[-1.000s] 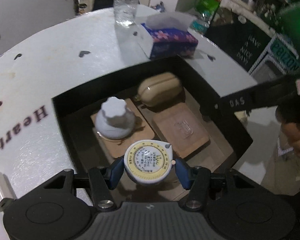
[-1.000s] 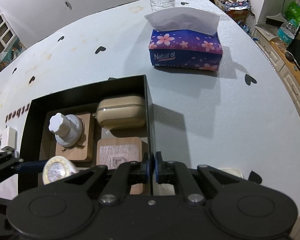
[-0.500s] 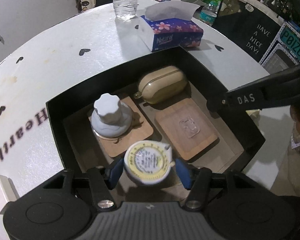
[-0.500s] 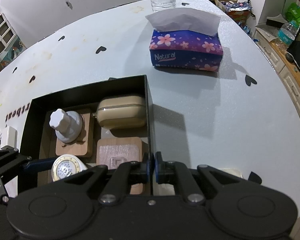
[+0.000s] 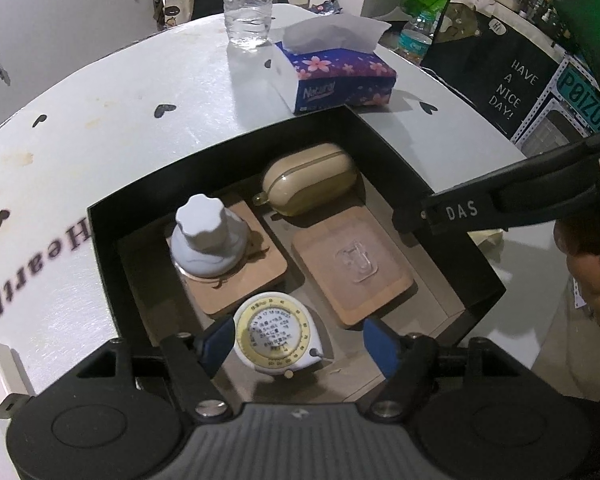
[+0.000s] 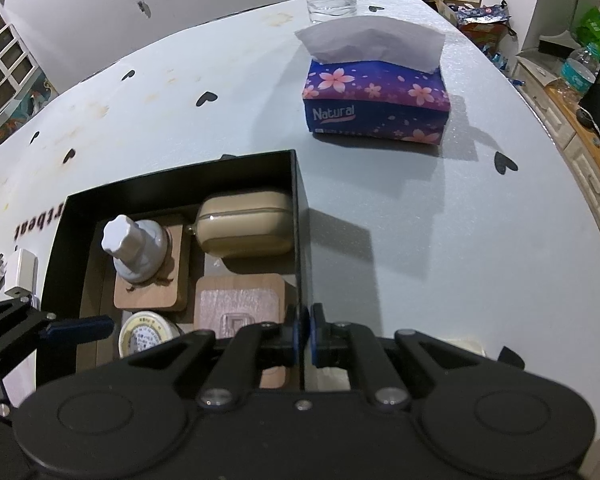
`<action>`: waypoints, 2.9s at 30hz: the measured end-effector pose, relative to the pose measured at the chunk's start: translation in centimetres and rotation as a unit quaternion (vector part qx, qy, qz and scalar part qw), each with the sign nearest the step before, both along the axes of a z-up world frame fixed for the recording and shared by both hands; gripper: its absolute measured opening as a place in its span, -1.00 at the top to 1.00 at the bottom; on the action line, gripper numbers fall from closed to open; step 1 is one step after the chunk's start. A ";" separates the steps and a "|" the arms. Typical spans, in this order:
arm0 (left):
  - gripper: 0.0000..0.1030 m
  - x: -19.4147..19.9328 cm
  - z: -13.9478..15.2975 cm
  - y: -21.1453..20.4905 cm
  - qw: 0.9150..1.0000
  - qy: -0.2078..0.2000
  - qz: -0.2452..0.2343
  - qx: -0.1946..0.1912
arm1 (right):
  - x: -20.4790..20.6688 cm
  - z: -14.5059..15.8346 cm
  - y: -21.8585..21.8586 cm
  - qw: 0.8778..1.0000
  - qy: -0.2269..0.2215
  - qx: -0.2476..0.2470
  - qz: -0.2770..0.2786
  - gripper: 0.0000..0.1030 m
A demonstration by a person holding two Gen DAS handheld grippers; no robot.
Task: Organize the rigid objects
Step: 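Carry the tape measure with the left gripper into the box and release, then move the left gripper to the black smartwatch and grasp it, then carry the smartwatch with the left gripper onto the tile in the box and release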
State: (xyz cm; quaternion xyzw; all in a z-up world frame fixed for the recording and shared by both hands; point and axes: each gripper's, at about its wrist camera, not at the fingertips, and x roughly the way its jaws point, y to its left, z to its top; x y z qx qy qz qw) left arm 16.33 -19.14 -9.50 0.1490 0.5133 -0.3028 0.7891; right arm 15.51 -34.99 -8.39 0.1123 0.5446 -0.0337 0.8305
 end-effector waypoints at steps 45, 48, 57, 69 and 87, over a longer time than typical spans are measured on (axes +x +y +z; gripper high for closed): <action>-0.54 2.1 -2.4 17.0 0.884 -0.030 0.467 -0.012 | 0.7 0.1 0.4 0.998 0.017 -0.016 0.060 0.87; -0.44 2.0 -2.6 16.5 0.887 -0.038 0.460 0.003 | 0.8 0.1 0.4 0.998 0.020 -0.015 0.051 0.87; 0.08 1.4 -2.5 17.3 0.911 -0.056 0.409 0.010 | 0.6 0.1 0.1 0.999 0.014 -0.007 0.033 0.88; 0.09 0.5 -0.9 18.2 0.942 -0.049 0.329 -0.042 | 0.5 0.1 0.2 1.000 0.014 -0.008 0.021 0.89; 0.09 2.1 2.9 3.3 0.993 -0.039 0.001 -0.109 | 0.4 0.0 0.2 1.000 0.013 -0.007 0.004 0.89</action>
